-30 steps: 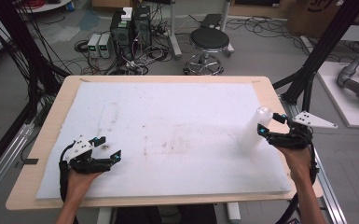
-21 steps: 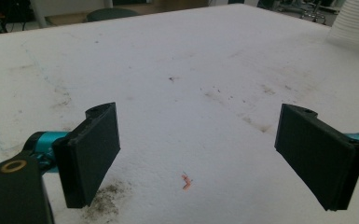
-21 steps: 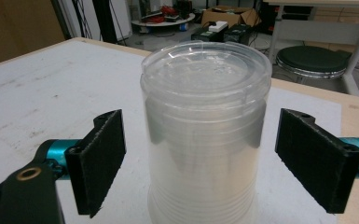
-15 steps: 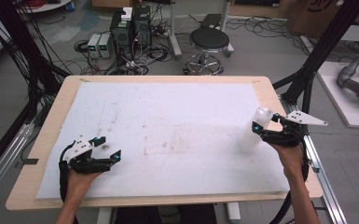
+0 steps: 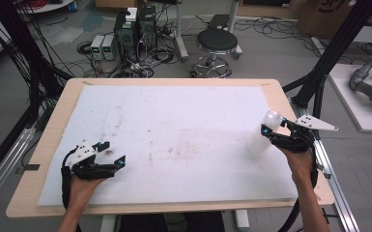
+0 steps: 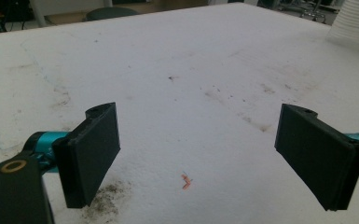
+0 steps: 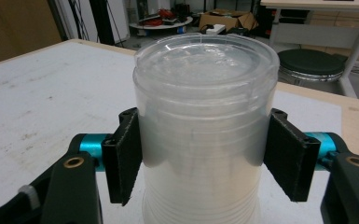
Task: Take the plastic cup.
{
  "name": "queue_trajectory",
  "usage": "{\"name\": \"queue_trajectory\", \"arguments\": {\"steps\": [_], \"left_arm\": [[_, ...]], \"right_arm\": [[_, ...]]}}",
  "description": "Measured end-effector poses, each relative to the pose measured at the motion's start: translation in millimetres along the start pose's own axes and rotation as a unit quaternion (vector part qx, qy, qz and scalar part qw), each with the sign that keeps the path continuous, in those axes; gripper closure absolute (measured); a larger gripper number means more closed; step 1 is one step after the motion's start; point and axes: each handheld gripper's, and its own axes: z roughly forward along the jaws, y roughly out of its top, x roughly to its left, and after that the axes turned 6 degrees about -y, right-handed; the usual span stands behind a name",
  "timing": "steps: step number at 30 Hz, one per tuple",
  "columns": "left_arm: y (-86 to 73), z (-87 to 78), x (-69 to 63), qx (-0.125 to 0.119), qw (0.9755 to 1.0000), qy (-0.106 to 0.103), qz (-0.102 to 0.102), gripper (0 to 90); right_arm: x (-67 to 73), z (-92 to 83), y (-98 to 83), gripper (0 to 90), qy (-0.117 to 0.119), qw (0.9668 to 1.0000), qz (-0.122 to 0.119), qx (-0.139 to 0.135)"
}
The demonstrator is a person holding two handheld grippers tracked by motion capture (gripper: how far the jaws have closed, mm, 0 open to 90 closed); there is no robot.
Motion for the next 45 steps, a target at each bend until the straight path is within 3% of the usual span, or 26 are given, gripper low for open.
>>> {"name": "queue_trajectory", "arguments": {"steps": [23, 28, 32, 41, 45], "left_arm": [[0.2, 0.5, -0.2, 0.003, 1.0, 0.001, 0.0, 13.8], [0.3, 0.7, -0.3, 0.004, 1.0, 0.0, 0.003, 13.8], [0.3, 0.5, -0.4, 0.003, 1.0, 0.001, 0.002, 13.8], [0.2, 0.8, -0.8, 0.003, 1.0, -0.001, 0.002, 13.8], [0.2, 0.7, -0.6, 0.003, 1.0, -0.001, 0.002, 13.8]], "right_arm": [[2.3, -4.3, 9.7, 34.3, -0.001, 1.0, -0.001, -0.008], [2.7, -10.6, 26.6, 34.3, 0.0, 0.9997, -0.004, -0.022], [3.2, -20.0, 53.7, 34.6, -0.001, 0.9994, -0.01, -0.034], [3.6, -36.9, 96.3, 34.9, -0.014, 0.9985, -0.027, -0.045], [4.1, -39.8, 102.7, 35.0, -0.017, 0.9983, -0.033, -0.046]]}}
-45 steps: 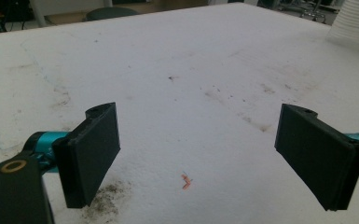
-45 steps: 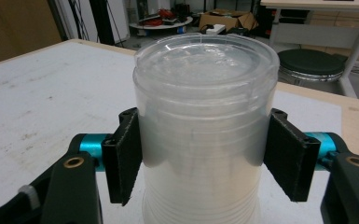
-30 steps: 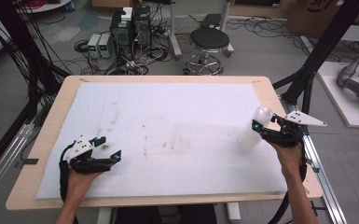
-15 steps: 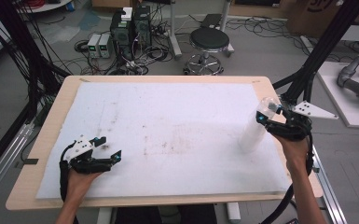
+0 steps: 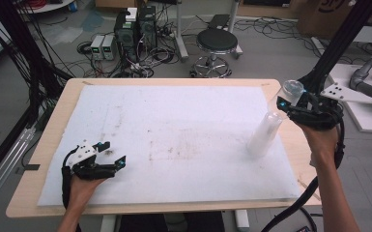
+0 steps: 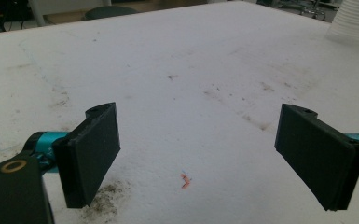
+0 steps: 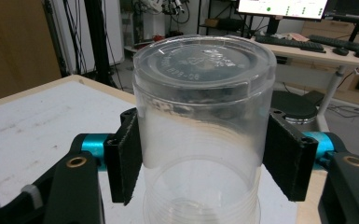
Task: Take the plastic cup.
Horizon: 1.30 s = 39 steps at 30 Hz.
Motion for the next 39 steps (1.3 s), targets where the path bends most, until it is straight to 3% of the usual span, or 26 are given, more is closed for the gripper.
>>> {"name": "queue_trajectory", "arguments": {"steps": [9, 10, 12, 13, 14, 15, 17, 21, 32, 39], "left_arm": [[0.2, 0.2, 0.0, 0.002, 1.0, -0.001, 0.001, 13.8], [0.2, 0.3, 0.2, 0.002, 1.0, -0.003, 0.002, 13.8], [0.3, 0.5, 0.7, 0.004, 1.0, -0.006, 0.001, 13.8], [0.4, 0.5, 1.1, 0.004, 1.0, -0.007, -0.003, 13.8], [0.4, 0.5, 1.1, 0.004, 1.0, -0.007, -0.003, 13.8], [0.4, 0.6, 1.4, 0.004, 1.0, -0.007, -0.003, 13.8], [0.5, 1.0, 1.2, 0.005, 1.0, -0.007, -0.003, 13.8], [0.6, 1.4, 1.2, 0.007, 0.9999, -0.009, -0.003, 13.8], [0.5, 1.2, 1.2, 0.006, 0.9999, -0.011, -0.002, 13.8], [0.0, -0.2, 0.8, 0.0, 1.0, -0.009, -0.001, 13.8]], "right_arm": [[12.3, -1.7, 1.3, 34.9, 0.009, 0.9999, 0.004, 0.001], [23.9, 0.0, -0.3, 34.9, 0.021, 0.9998, 0.006, 0.003], [31.1, 0.8, -0.6, 34.9, 0.03, 0.9995, 0.005, 0.001], [46.9, 3.2, -0.6, 34.9, 0.049, 0.9988, 0.0, -0.002], [46.9, 3.2, -0.6, 34.9, 0.049, 0.9988, 0.0, -0.002], [61.3, 6.6, -0.7, 34.9, 0.066, 0.9978, -0.002, -0.007], [64.4, 7.7, -0.9, 34.8, 0.071, 0.9975, -0.004, -0.007], [93.1, 19.7, -6.9, 34.7, 0.112, 0.9936, -0.009, -0.008], [126.9, 31.8, -31.7, 34.7, 0.163, 0.9866, 0.007, -0.014], [153.4, 40.5, -46.7, 34.7, 0.197, 0.9803, -0.007, -0.01]]}}
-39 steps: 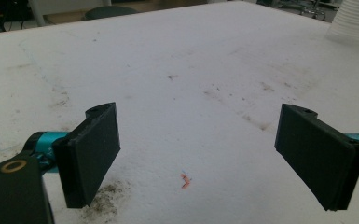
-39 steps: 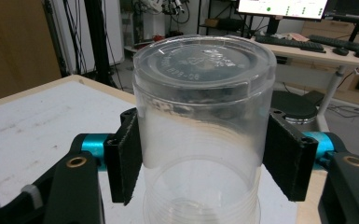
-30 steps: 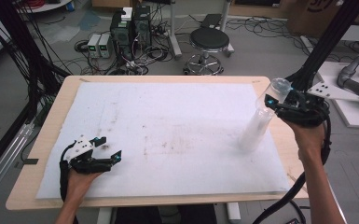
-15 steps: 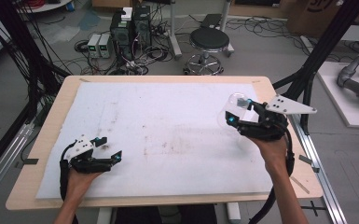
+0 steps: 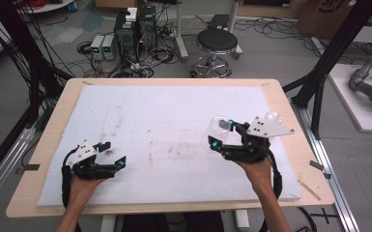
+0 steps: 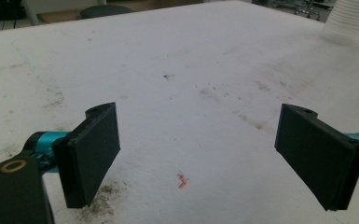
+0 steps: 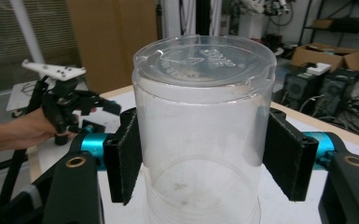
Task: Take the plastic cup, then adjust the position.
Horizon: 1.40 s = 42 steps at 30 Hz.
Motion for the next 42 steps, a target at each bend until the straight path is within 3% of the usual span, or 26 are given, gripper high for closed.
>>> {"name": "queue_trajectory", "arguments": {"steps": [11, 16, 29, 42], "left_arm": [[-0.1, -0.2, -0.6, -0.001, 1.0, 0.001, 0.004, 13.8], [0.1, 0.1, 0.0, 0.002, 1.0, -0.001, 0.003, 13.8], [0.4, 1.0, 0.0, 0.006, 1.0, -0.003, 0.002, 13.8], [0.3, 0.9, -0.7, 0.003, 1.0, 0.0, 0.003, 13.8]], "right_arm": [[16.8, 23.5, -18.2, 34.7, 0.043, 0.999, -0.013, -0.002], [19.0, 30.4, -22.6, 34.8, 0.053, 0.9983, -0.021, 0.012], [20.1, 35.2, -30.5, 34.8, 0.061, 0.9977, -0.016, 0.025], [12.8, 34.5, -32.1, 35.0, 0.059, 0.9981, -0.003, 0.019]]}}
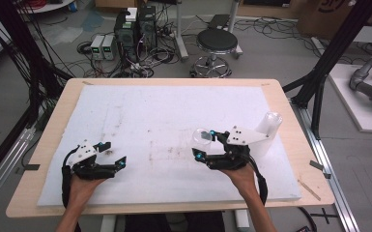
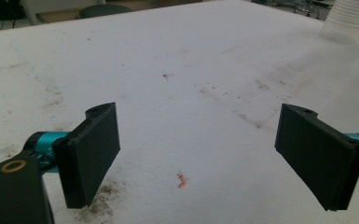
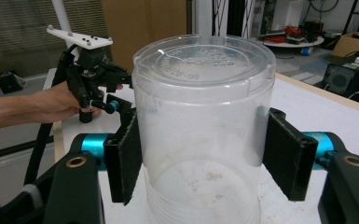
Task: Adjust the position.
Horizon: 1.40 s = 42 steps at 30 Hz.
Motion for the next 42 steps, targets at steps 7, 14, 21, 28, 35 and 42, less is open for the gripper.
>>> {"name": "queue_trajectory", "arguments": {"steps": [7, 14, 21, 28, 35, 42], "left_arm": [[-0.3, -2.1, 0.6, -0.007, 0.9999, -0.009, 0.004, 13.7], [3.5, -6.4, 2.6, -0.024, 0.9988, -0.043, 0.003, 13.4], [22.6, -11.4, -2.1, -0.056, 0.9917, -0.113, 0.025, 13.4], [50.3, -5.0, -13.2, -0.07, 0.9783, -0.187, 0.055, 13.2], [69.7, 15.2, -30.3, -0.069, 0.9662, -0.236, 0.076, 13.0], [85.0, 47.0, -54.2, -0.071, 0.9528, -0.281, 0.09, 13.0]], "right_arm": [[-2.3, 1.5, 1.6, 35.1, 0.005, 1.0, 0.001, -0.002], [-0.9, 7.0, 6.8, 35.1, 0.021, 0.9998, -0.001, -0.006], [0.2, 8.1, 9.3, 35.2, 0.035, 0.9993, -0.002, -0.009], [0.5, 4.5, 11.8, 35.3, 0.045, 0.9989, -0.001, -0.014], [2.0, 4.3, 13.7, 35.3, 0.06, 0.9981, -0.005, -0.015], [4.2, 7.4, 16.8, 35.3, 0.087, 0.9961, -0.008, -0.014]]}}
